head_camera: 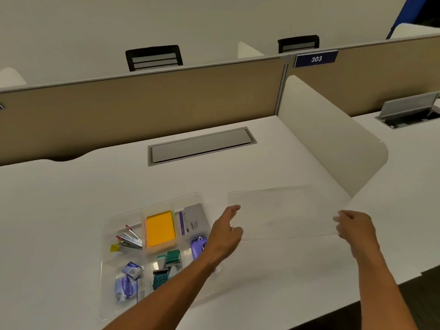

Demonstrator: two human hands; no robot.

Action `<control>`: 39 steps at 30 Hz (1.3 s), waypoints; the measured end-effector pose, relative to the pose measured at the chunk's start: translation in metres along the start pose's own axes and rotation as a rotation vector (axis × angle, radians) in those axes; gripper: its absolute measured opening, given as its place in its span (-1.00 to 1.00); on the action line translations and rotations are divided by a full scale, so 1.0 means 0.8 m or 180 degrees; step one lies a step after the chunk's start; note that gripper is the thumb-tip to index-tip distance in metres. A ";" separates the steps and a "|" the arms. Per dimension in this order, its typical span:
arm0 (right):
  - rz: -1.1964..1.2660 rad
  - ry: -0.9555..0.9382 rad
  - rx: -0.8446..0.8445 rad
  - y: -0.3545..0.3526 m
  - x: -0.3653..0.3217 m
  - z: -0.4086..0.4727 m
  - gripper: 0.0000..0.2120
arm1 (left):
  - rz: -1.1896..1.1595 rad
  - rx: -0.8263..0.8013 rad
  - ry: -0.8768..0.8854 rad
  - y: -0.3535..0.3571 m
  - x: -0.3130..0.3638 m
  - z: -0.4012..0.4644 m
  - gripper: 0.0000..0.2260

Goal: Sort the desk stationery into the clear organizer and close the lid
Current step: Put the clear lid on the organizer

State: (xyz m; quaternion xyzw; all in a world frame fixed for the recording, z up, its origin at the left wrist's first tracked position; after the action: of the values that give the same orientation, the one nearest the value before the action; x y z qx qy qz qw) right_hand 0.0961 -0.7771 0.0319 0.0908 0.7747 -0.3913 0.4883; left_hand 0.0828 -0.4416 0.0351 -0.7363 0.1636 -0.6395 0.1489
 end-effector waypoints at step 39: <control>-0.0582 -0.1330 -0.1644 0.235 -0.148 -0.267 -0.45 | -0.0496 0.1847 -0.0566 -0.338 -0.116 -0.055 -0.61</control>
State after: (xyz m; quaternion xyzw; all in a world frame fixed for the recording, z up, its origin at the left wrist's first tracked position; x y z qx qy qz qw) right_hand 0.1081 -0.4731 0.0789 -0.1877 0.7364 -0.2345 0.6063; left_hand 0.0413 -0.1583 0.0744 -0.7264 -0.0962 -0.6021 0.3170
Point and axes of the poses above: each hand's wrist, its own z-axis towards the middle knuckle, its own y-axis out of the palm, x = y × z, the point moved 1 cm from there along z, towards the middle knuckle, and after that the axes turned 7 degrees about x, right-handed, at the moved point
